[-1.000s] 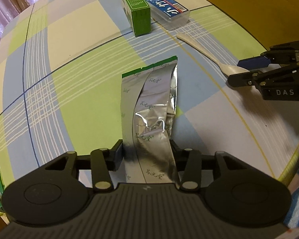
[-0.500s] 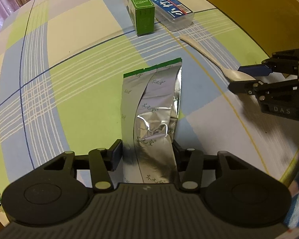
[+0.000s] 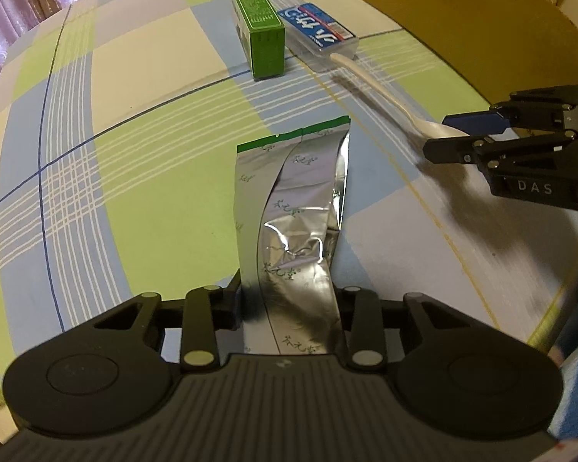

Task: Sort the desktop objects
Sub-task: 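Lift the foil bag and white spoon off the table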

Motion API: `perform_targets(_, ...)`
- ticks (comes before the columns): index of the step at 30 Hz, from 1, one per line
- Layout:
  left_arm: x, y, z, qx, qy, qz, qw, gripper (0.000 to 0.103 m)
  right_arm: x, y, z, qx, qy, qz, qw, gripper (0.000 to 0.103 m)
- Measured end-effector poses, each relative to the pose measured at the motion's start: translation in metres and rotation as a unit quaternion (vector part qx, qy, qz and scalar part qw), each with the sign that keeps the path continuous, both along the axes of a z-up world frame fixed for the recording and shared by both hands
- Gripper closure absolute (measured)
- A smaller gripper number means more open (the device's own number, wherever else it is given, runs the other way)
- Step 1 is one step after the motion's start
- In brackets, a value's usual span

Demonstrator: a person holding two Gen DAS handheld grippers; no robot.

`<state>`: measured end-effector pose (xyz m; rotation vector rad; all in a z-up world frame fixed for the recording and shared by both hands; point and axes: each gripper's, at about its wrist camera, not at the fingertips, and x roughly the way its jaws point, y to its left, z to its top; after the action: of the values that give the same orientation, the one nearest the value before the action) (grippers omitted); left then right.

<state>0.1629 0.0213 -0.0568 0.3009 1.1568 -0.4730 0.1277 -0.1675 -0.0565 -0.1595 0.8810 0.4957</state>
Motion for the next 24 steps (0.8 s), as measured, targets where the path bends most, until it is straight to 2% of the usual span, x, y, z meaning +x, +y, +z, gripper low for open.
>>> perform_targets(8,0.0,0.003,0.015,-0.015,-0.014,0.01,0.9997,0.073,0.0,-0.002,0.003,0.004,-0.009,-0.003,1.0,0.074)
perform_targets(24,-0.011,-0.001,0.027,-0.011,-0.016,0.023,0.9995,0.073,-0.002,-0.005,0.008,0.015,-0.022,-0.008,1.0,0.074)
